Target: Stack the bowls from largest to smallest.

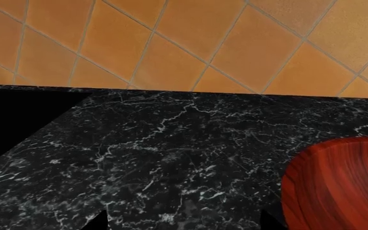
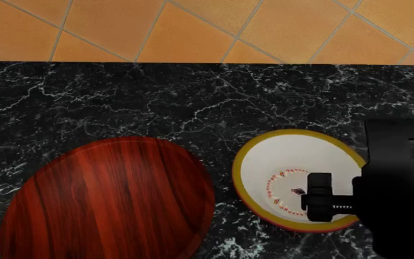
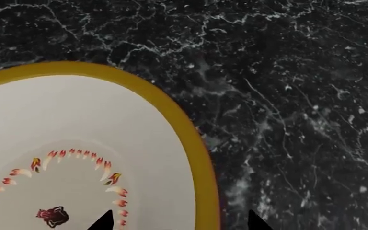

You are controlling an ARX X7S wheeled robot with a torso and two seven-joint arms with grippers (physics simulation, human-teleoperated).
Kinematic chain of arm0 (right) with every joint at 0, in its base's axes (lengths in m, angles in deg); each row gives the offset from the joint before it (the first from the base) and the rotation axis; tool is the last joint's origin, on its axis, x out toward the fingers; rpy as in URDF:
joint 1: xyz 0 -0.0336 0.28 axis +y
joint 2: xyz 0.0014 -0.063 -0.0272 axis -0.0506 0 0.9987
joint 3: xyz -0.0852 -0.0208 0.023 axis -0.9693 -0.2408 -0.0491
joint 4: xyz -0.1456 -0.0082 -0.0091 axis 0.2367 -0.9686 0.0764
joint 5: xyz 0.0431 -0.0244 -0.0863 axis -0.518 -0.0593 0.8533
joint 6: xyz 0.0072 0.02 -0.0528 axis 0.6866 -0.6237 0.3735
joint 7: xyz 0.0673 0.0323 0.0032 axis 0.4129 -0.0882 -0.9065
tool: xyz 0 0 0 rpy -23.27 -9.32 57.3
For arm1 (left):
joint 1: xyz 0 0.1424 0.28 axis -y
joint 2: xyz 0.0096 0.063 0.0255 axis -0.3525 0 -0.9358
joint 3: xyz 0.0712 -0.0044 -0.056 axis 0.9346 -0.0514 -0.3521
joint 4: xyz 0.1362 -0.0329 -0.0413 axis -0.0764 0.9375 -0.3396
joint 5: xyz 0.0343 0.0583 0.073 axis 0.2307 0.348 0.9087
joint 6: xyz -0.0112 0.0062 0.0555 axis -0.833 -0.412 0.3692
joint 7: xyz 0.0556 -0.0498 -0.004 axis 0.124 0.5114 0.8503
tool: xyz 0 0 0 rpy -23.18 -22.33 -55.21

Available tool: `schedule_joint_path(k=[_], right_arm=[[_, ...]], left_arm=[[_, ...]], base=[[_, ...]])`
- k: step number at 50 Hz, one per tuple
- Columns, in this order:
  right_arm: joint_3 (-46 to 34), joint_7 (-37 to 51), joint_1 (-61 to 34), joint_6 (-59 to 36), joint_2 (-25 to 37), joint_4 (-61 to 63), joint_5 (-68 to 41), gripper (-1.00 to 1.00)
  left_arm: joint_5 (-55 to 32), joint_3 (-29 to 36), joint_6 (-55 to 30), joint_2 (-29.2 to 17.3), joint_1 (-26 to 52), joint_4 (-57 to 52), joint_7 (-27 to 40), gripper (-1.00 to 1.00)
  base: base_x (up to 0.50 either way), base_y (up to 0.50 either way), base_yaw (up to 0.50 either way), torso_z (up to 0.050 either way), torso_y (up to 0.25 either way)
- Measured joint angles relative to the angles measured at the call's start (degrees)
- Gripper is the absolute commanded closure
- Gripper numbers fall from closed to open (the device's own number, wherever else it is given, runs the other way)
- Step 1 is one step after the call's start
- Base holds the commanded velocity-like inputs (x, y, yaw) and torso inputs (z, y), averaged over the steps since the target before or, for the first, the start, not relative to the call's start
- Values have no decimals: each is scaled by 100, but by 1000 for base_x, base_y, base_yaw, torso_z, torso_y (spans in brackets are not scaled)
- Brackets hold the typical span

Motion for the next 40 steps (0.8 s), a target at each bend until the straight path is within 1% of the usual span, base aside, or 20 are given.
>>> schedule_joint_path(k=[15, 27, 40], right_arm=[[331, 205, 17, 164, 154, 293, -366, 100], [545, 458, -131, 290, 440, 954, -311, 100], [1087, 826, -335, 178, 603, 1649, -639, 100]], left_arm=[[-38, 23, 21, -24, -14, -6, 50, -100], [-72, 25, 43, -48, -23, -13, 83, -100], [-87, 37, 90, -88, -53, -18, 116, -100]], base=[[0, 0, 0, 0, 0], [0, 0, 0, 0, 0], [0, 0, 0, 0, 0]])
